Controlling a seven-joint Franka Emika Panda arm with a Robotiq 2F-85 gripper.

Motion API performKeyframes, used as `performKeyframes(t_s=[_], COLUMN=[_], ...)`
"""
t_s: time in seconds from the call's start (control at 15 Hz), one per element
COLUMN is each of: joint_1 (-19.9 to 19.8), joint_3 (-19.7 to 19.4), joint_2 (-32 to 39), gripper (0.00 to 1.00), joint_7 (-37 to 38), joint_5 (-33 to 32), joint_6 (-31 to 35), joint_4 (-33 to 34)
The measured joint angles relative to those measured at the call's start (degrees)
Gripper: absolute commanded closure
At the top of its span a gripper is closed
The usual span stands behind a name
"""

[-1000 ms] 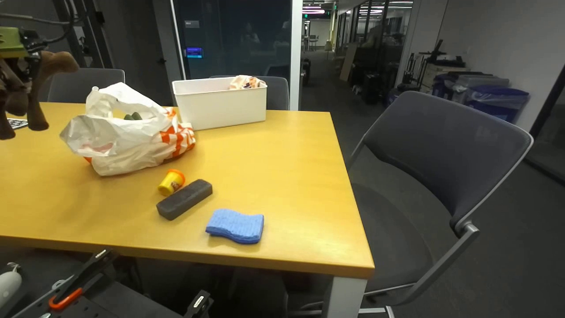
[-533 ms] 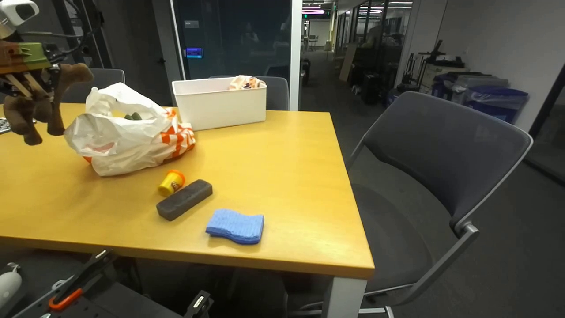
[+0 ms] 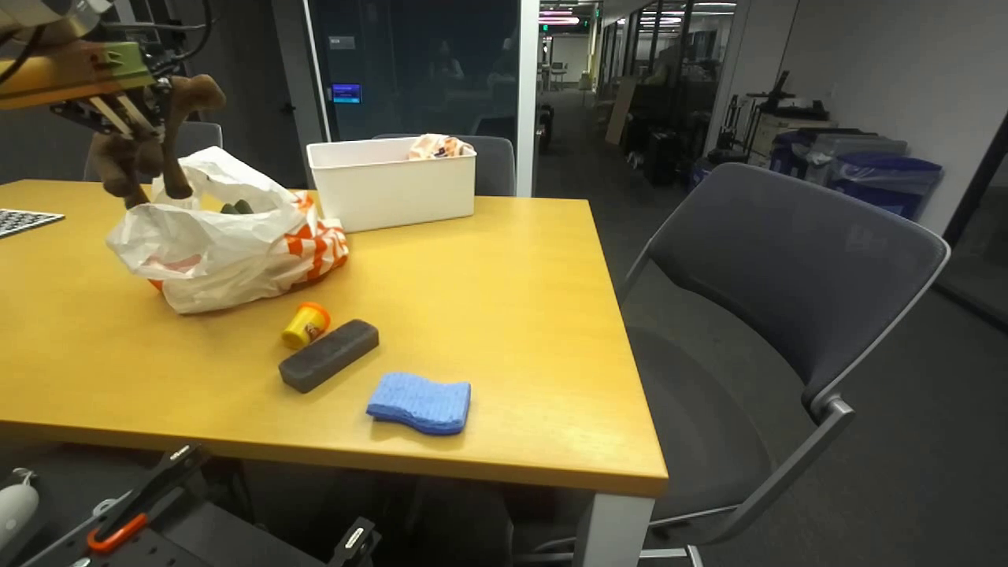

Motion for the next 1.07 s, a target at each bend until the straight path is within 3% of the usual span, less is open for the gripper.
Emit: performKeyframes(t_s=[0.2, 0.53, 0.6, 0.67, 1.07], joint_1=[-3.3, -4.0, -4.0, -4.1, -4.8], joint_3=[-0.2, -0.2, -0.3, -0.5, 0.2], joint_2=[3.8, 10.6, 11.8, 13.0, 16.6], gripper=[0.85, 0.84, 0.59, 0.58, 0.13], joint_7=[1.0, 1.0, 1.0, 1.0, -1.1], joint_5=[-2.3, -2.3, -2.3, -2.3, 1.4], joint_6=[0.0, 0.0, 0.0, 0.0, 0.1], joint_4=[0.0, 0.4, 0.6, 0.8, 2.1])
